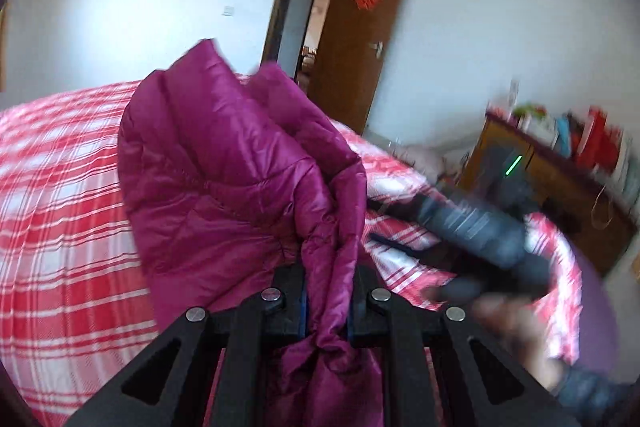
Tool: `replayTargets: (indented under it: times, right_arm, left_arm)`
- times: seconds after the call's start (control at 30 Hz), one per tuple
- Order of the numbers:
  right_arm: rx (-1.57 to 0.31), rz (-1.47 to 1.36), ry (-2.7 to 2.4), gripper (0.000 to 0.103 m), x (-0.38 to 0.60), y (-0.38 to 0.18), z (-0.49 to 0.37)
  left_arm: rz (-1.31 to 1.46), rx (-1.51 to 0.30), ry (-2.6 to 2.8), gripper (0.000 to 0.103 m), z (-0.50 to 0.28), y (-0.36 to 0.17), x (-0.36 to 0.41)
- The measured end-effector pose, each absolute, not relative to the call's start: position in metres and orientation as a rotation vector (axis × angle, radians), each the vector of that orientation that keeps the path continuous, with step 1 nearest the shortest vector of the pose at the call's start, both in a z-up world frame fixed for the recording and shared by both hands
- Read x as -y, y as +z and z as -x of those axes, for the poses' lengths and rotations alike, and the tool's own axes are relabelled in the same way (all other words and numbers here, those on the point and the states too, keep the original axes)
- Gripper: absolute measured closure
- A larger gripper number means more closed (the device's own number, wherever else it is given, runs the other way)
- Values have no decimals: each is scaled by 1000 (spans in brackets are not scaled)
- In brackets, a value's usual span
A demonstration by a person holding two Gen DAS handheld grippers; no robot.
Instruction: Fold large clothes
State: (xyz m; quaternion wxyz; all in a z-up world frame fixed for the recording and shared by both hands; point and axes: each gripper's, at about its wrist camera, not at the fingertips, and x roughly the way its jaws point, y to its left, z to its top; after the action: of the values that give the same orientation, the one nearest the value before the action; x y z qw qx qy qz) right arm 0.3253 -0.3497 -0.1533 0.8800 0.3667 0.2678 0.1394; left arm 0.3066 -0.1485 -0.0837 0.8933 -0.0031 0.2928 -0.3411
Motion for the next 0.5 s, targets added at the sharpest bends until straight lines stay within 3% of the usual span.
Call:
replayTargets:
  times: [0.13,0.3,0.37,0.47,0.5]
  right_arm:
    - [-498,-780,335,7,378,-128,-317]
    - [-564,-659,437,10,376,-109,-339]
    - [-610,-626,509,18,367,-112,-340]
    - [-744,-543,536,44,346,-123,-365]
    - [-764,-496,489,59,341,-128,-370]
  left_arm:
    - [-119,-608,-685,90,-309,-119,193]
    - [-251,-559,-646,90,-300,-147,222]
    - [-305,-533,-616,86,-297,-153,232]
    - [-344,-516,-598,78,-292,-149,235]
    - [-357,-508,-597,76,-286,-146,232]
